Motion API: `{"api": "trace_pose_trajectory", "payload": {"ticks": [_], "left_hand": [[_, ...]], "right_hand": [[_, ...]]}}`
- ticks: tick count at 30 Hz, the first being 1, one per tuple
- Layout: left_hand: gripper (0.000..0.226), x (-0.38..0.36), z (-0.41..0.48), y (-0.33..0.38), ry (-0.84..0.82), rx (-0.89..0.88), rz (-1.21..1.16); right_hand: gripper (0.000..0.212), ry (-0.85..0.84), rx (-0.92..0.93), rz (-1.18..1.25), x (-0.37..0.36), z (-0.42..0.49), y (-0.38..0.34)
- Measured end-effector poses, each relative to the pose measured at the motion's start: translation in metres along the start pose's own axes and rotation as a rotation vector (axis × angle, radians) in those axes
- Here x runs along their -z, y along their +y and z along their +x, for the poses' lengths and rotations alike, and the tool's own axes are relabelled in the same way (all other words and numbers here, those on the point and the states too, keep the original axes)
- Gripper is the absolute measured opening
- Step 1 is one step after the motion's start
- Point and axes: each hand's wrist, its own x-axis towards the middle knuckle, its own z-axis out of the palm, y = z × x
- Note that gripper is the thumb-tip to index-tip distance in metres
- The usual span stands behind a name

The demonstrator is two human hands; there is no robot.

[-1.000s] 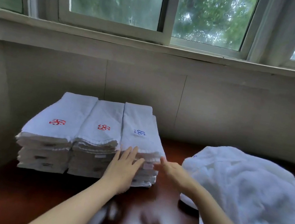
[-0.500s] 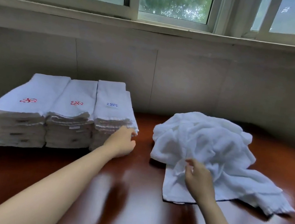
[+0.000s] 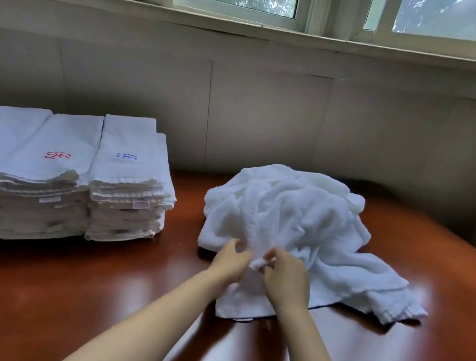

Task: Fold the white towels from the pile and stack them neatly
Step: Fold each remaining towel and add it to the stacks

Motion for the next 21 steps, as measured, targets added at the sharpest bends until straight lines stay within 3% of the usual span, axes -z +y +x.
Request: {"api": "trace_pose_trajectory", "payload": {"ticks": [3, 7, 10, 13, 16, 18, 21], "left_hand": [[0.009, 0.003, -0.005, 0.005, -0.051, 0.073, -0.160], [0.017, 0.010, -0.019, 0.019, -0.063, 0.102, -0.465], [0.028, 0.026, -0.035, 0.036, -0.028, -0.005, -0.635], [0.019, 0.044, -0.051, 0.056, 0.042, -0.197, -0.569], [0.012, 0.052, -0.070, 0.069, 0.070, -0.324, -0.450], [0.017, 0.055, -0.080, 0.073, 0.041, -0.386, -0.409], [0.005, 0.059, -0.089, 0.076, 0.077, -0.417, -0.349]], "right_hand": [[0.017, 0.089, 0.130, 0.037, 0.014, -0.006, -0.013], [0.013, 0.162, 0.246, 0.233, 0.020, -0.014, -0.024], [0.017, 0.167, 0.218, 0.412, 0.019, -0.013, -0.026], [0.039, 0.065, 0.168, 0.541, 0.015, -0.013, -0.026], [0.073, -0.011, 0.133, 0.266, 0.006, -0.011, -0.020], [0.074, 0.031, 0.074, 0.093, 0.004, -0.008, -0.014], [0.051, 0.098, -0.059, 0.100, 0.009, -0.002, -0.006]]}}
